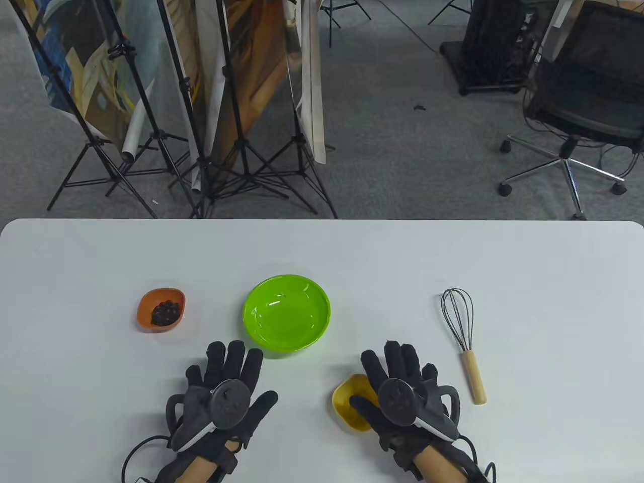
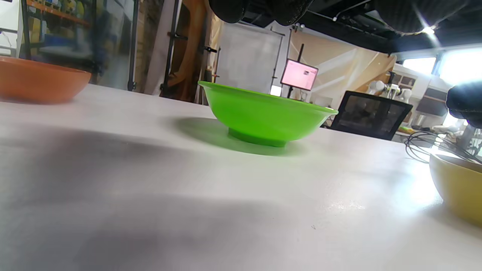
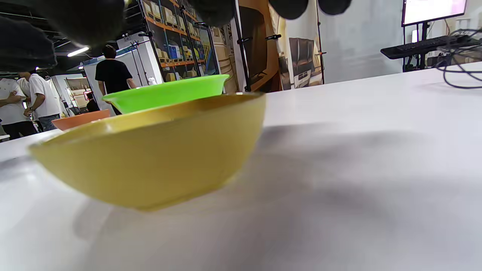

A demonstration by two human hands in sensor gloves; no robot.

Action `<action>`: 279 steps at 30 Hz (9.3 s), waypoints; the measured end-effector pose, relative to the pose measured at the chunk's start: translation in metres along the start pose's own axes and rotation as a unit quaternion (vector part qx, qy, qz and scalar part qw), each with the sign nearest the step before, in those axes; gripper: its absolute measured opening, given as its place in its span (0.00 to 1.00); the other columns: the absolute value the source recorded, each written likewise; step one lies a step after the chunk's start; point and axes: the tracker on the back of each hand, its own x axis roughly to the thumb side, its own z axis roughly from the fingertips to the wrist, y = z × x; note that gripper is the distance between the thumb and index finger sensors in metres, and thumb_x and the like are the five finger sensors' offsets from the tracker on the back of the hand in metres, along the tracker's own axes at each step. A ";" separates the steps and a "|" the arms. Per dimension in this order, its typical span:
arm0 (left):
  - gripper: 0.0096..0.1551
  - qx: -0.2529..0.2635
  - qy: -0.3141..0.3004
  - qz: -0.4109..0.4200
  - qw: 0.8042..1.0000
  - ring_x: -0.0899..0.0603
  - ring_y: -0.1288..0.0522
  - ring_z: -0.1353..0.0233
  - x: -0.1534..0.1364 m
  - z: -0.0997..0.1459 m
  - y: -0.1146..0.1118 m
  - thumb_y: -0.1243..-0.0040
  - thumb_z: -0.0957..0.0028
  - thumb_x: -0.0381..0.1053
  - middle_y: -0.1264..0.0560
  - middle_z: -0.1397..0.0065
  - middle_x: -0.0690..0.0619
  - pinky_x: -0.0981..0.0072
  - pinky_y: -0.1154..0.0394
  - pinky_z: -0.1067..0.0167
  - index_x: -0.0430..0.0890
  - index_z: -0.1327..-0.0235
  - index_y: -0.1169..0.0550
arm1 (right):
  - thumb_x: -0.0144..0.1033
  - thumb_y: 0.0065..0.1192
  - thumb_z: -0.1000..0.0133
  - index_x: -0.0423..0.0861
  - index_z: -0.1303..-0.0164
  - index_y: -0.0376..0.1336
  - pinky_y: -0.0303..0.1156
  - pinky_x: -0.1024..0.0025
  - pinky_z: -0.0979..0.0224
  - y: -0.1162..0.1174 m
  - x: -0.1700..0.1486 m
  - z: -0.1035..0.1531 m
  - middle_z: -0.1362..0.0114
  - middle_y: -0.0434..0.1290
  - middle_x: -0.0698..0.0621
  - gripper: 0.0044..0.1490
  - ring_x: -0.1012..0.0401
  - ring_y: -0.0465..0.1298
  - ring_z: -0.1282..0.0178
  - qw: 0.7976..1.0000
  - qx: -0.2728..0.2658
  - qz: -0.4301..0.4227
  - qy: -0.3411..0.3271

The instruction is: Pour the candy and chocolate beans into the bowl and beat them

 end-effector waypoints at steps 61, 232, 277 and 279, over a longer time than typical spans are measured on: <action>0.29 -0.102 0.262 0.349 0.894 0.46 0.12 0.78 -0.078 -0.155 -0.035 0.38 0.52 0.53 0.12 0.67 0.51 0.68 0.17 0.87 0.37 0.44 0.26 | 0.68 0.51 0.47 0.52 0.16 0.43 0.46 0.16 0.34 -0.007 -0.013 0.002 0.15 0.40 0.32 0.54 0.31 0.44 0.17 1.000 -0.011 -0.021 0.008; 0.27 0.042 0.209 0.101 0.972 0.47 0.14 0.74 0.001 -0.192 0.013 0.29 0.58 0.49 0.12 0.58 0.52 0.66 0.17 0.83 0.48 0.45 0.26 | 0.68 0.50 0.46 0.52 0.16 0.42 0.48 0.17 0.34 -0.001 -0.023 0.000 0.16 0.40 0.31 0.54 0.30 0.44 0.18 0.998 0.031 -0.060 0.009; 0.35 0.029 0.520 0.089 0.849 0.48 0.17 0.75 -0.227 -0.116 0.012 0.33 0.57 0.62 0.13 0.64 0.52 0.65 0.19 0.82 0.46 0.38 0.22 | 0.68 0.50 0.46 0.51 0.16 0.42 0.47 0.16 0.34 0.002 -0.028 -0.002 0.16 0.40 0.31 0.54 0.30 0.43 0.18 0.997 0.049 -0.059 0.023; 0.40 0.036 0.518 0.078 0.851 0.46 0.16 0.70 -0.223 -0.115 0.016 0.35 0.58 0.66 0.14 0.56 0.51 0.64 0.18 0.78 0.48 0.35 0.25 | 0.68 0.50 0.46 0.51 0.16 0.42 0.47 0.16 0.34 0.001 -0.028 -0.002 0.16 0.40 0.31 0.54 0.30 0.43 0.18 0.997 0.048 -0.060 0.023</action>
